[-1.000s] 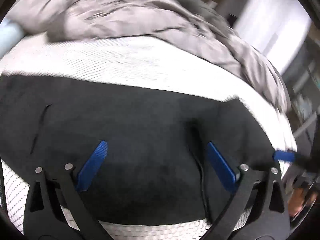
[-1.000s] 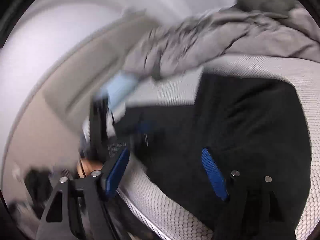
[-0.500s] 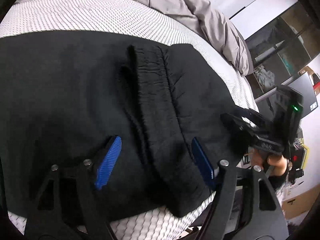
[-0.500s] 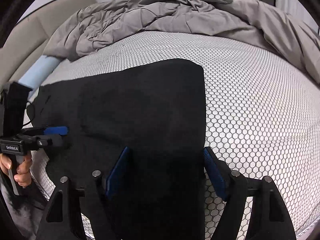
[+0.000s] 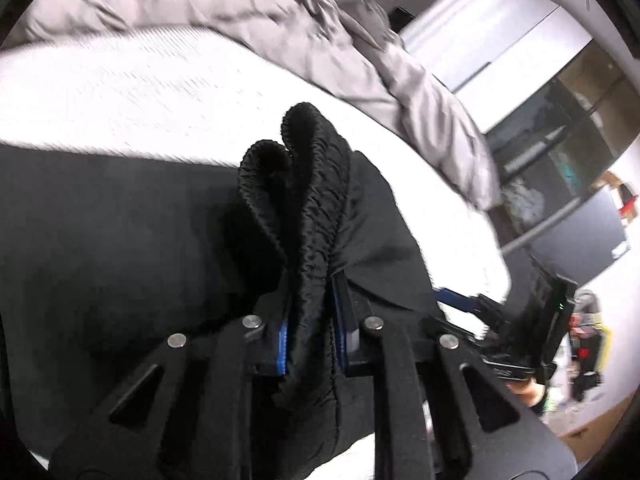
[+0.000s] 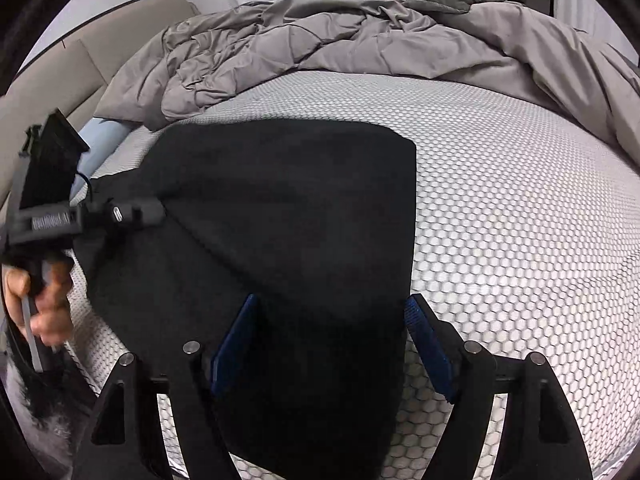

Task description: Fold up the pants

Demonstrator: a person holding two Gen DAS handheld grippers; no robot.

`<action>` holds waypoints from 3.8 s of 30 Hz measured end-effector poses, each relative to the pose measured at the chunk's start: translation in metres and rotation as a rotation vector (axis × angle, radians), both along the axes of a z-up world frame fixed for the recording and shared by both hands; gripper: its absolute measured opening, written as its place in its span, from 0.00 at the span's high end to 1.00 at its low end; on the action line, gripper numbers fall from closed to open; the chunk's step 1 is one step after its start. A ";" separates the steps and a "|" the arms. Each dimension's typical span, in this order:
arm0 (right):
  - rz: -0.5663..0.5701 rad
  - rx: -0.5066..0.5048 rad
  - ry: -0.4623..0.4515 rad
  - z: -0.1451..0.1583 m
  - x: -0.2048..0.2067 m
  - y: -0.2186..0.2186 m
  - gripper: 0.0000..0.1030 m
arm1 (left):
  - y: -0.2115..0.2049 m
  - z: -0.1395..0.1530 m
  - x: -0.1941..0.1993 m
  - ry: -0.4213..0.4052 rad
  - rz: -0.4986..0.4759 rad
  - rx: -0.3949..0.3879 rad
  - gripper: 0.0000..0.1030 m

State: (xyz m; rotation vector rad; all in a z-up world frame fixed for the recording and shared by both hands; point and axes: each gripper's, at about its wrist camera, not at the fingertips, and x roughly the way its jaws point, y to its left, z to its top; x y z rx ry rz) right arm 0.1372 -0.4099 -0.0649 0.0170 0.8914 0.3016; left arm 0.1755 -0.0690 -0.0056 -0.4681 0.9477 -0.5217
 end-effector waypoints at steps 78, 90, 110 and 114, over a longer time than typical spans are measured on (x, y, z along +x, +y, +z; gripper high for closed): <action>0.126 0.268 0.177 -0.030 0.010 0.005 0.50 | -0.185 -0.025 -0.113 -0.238 -0.459 0.468 0.14; -0.042 0.427 0.207 -0.041 0.135 -0.007 0.68 | -0.179 -0.032 -0.111 -0.240 -0.480 0.476 0.11; 0.007 0.342 0.218 -0.025 0.085 -0.009 0.70 | -0.092 0.025 -0.115 -0.296 -0.387 0.280 0.10; 0.071 0.299 0.205 -0.030 0.026 -0.002 0.72 | -0.074 0.024 -0.096 -0.258 -0.233 0.266 0.10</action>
